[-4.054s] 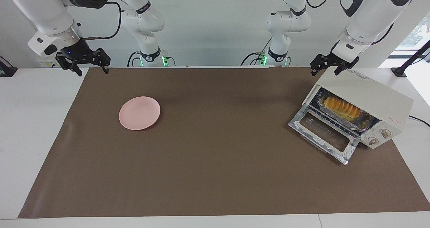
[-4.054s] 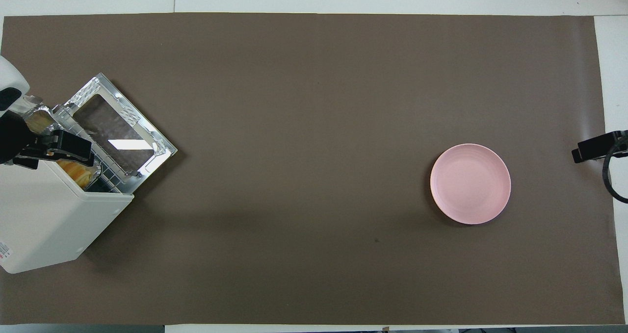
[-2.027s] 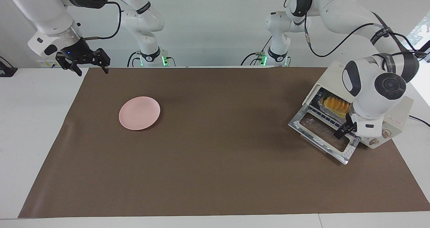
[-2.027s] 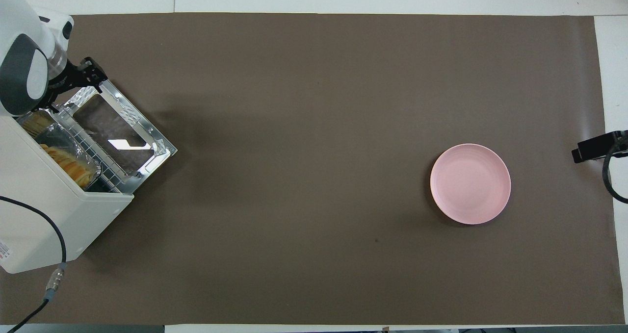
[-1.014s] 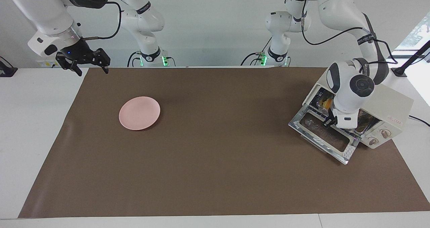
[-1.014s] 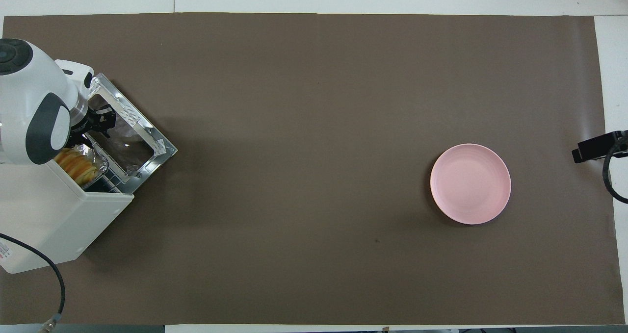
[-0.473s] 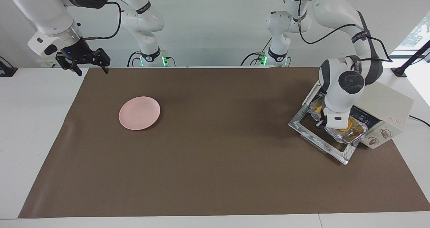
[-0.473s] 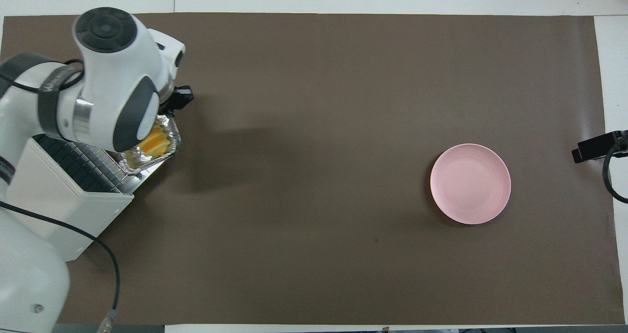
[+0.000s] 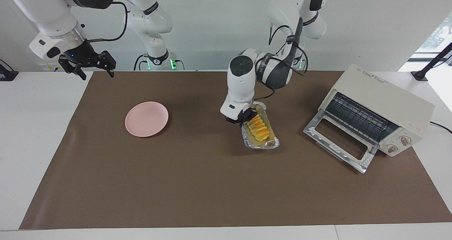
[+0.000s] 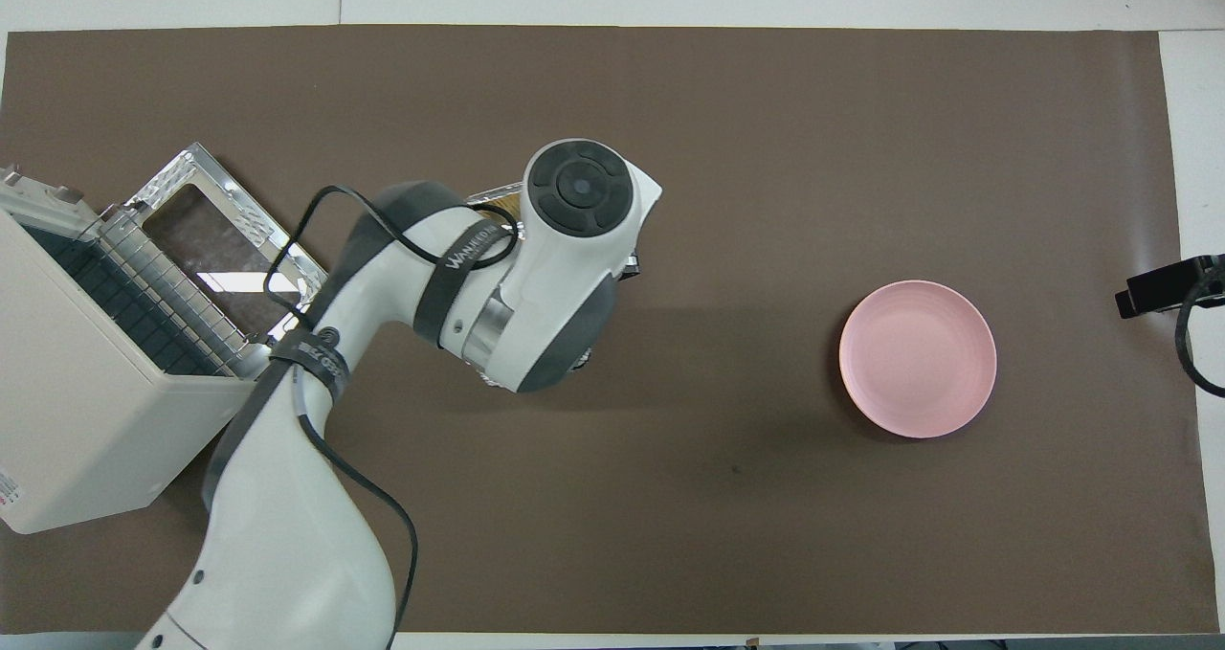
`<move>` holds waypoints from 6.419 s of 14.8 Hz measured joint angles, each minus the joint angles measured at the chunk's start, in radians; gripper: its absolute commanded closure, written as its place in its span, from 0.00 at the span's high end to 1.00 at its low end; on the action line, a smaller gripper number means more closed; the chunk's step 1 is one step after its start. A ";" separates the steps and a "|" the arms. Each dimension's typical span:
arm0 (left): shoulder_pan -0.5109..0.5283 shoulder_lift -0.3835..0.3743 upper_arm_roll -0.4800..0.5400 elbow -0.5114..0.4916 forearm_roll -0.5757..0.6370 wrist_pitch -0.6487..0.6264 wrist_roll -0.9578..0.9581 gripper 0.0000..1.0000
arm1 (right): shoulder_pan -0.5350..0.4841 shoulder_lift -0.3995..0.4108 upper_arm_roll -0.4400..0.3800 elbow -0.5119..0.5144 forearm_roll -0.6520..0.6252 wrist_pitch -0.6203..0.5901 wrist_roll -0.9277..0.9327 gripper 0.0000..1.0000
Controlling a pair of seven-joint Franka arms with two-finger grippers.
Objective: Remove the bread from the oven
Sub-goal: 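Pull the foil tray out of the oven with the left gripper, then reach the right gripper to the foil tray and grasp its rim, then drag the foil tray with the right gripper past the pink plate, then grasp the bread rolls in the tray with the right gripper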
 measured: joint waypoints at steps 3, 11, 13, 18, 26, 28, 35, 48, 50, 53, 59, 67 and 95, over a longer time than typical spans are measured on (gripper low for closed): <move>-0.051 0.047 0.001 0.005 -0.036 0.073 -0.001 0.00 | 0.000 0.000 0.000 0.000 0.000 0.000 0.000 1.00; -0.063 0.073 0.012 0.017 -0.039 0.078 -0.025 1.00 | 0.001 -0.001 0.003 0.000 0.000 -0.044 0.000 1.00; -0.060 0.071 0.028 0.048 -0.039 0.034 -0.039 1.00 | 0.001 -0.001 0.003 0.000 0.000 -0.060 0.000 1.00; 0.100 -0.115 0.133 0.101 -0.039 -0.211 -0.025 1.00 | 0.037 -0.002 0.010 0.001 0.003 -0.058 0.047 1.00; 0.570 -0.391 0.132 0.044 -0.015 -0.670 0.611 1.00 | 0.374 0.012 0.026 -0.126 0.008 0.226 0.490 1.00; 0.604 -0.447 0.119 -0.017 -0.008 -0.682 0.638 1.00 | 0.451 0.058 0.027 -0.147 0.026 0.335 0.592 1.00; 0.706 -0.506 -0.083 -0.094 0.023 -0.660 0.639 1.00 | 0.577 0.346 0.024 -0.150 0.035 0.699 0.740 1.00; 0.725 -0.479 -0.110 -0.098 0.024 -0.646 0.649 1.00 | 0.619 0.502 0.016 -0.124 -0.006 0.799 0.768 0.00; 0.732 -0.479 -0.125 -0.098 0.024 -0.644 0.652 1.00 | 0.619 0.502 0.016 -0.124 -0.006 0.815 0.775 0.00; 0.732 -0.479 -0.134 -0.098 0.024 -0.643 0.652 1.00 | 0.619 0.502 0.016 -0.123 -0.006 0.818 0.779 0.00; 0.733 -0.487 -0.132 -0.096 0.024 -0.641 0.652 1.00 | 0.606 0.502 0.008 0.014 -0.006 0.675 0.778 0.00; 0.745 -0.511 -0.132 -0.095 0.024 -0.641 0.652 1.00 | 0.288 0.533 0.003 0.120 0.028 0.614 0.370 0.00; 0.745 -0.511 -0.132 -0.095 0.024 -0.641 0.652 1.00 | 0.231 0.673 0.008 0.259 -0.072 0.651 0.171 1.00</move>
